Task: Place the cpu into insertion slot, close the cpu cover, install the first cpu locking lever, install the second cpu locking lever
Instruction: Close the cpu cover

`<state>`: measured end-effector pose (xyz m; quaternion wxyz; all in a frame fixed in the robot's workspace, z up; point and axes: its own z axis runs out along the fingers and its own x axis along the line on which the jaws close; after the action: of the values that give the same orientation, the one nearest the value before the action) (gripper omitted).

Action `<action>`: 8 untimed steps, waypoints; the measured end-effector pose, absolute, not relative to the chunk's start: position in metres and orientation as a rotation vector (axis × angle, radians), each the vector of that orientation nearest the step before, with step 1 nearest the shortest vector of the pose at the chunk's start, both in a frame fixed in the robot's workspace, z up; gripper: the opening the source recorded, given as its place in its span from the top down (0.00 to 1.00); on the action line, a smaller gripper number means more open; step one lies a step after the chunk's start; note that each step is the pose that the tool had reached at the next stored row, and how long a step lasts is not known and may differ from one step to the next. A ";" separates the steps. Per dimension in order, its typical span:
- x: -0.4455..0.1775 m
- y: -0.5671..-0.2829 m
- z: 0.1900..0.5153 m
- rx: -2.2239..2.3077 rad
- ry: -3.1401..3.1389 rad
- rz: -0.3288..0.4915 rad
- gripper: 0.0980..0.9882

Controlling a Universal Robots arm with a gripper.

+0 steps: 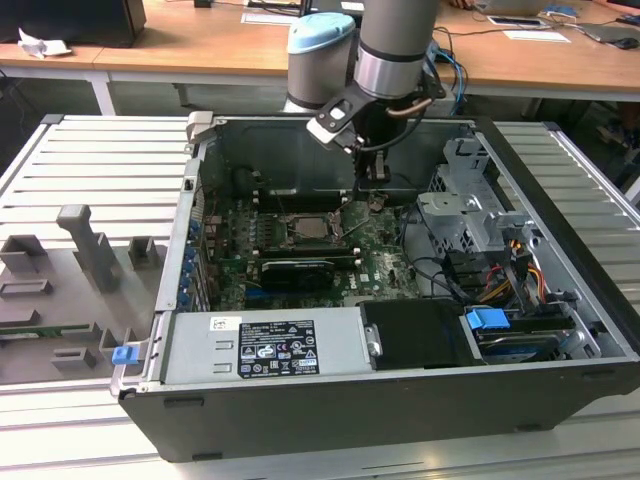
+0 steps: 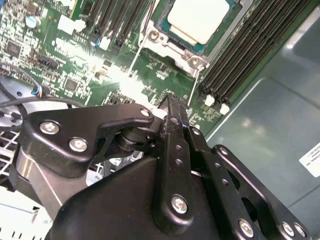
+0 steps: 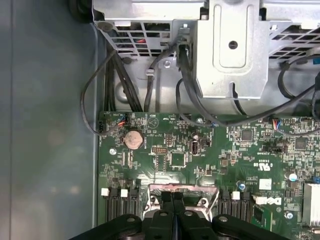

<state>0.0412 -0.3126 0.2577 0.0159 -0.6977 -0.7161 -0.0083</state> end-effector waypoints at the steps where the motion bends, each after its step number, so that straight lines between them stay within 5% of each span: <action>1: 0.041 -0.314 0.258 -2.167 -2.230 -0.026 0.99; 8: 0.051 -0.318 0.258 -2.152 -2.245 -0.026 0.99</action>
<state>0.0511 -0.3183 0.2575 0.0158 -0.6920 -0.7217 -0.0084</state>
